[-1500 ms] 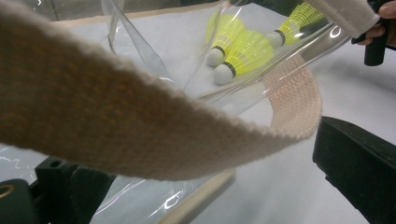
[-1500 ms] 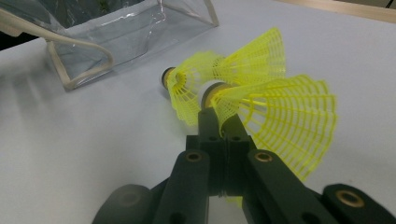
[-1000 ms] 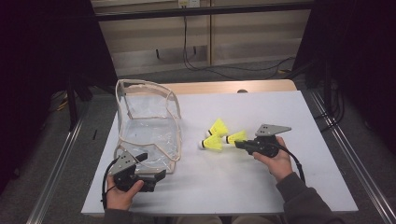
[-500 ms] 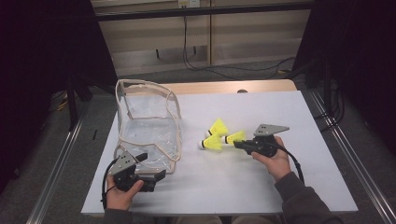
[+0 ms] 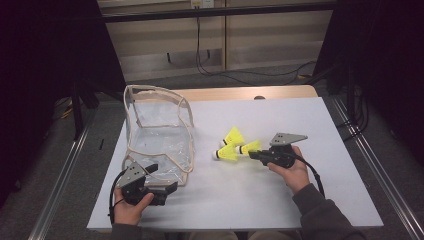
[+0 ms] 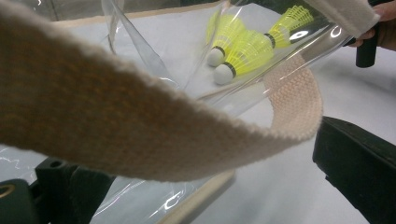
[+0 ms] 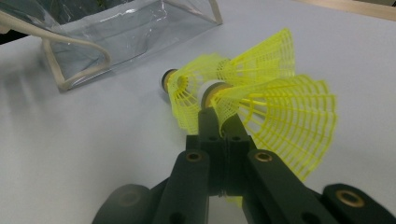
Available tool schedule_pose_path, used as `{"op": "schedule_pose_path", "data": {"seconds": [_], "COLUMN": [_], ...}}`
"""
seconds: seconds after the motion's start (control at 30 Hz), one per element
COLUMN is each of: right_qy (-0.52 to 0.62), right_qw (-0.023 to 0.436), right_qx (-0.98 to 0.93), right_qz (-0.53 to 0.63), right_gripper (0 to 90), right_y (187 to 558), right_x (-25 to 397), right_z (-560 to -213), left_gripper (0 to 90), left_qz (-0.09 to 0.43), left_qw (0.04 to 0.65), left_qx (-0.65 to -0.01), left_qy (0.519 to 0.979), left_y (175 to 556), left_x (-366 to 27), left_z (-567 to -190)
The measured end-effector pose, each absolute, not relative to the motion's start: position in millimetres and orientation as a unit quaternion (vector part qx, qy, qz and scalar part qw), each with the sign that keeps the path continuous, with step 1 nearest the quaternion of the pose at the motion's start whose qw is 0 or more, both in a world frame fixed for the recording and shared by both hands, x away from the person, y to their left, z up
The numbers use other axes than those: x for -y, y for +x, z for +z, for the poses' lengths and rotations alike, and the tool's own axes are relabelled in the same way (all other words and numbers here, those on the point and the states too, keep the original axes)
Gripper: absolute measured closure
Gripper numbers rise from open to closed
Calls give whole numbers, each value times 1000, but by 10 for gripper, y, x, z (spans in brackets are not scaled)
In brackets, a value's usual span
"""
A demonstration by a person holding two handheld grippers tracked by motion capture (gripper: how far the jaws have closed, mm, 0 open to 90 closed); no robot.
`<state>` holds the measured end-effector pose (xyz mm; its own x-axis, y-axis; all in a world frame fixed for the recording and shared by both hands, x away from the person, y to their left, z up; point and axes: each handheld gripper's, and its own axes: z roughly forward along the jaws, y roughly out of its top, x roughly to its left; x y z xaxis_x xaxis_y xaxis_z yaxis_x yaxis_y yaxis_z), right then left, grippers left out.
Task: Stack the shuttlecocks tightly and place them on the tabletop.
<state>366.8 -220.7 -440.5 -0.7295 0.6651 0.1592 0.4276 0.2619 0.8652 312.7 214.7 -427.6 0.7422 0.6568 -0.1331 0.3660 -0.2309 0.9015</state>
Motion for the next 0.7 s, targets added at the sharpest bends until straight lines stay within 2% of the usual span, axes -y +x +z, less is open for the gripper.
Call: {"op": "schedule_pose_path", "data": {"seconds": [0.7], "right_qy": [345], "right_qw": [114], "right_qx": [-787], "right_qz": [499], "right_gripper": [896], "right_y": [3711], "right_x": [2144], "right_z": [-4422], "left_gripper": [23], "left_qz": [139], "left_qw": [524], "left_qx": [-331], "left_qy": [772], "left_y": [3127], "left_x": [-2145], "left_z": [-4275]}}
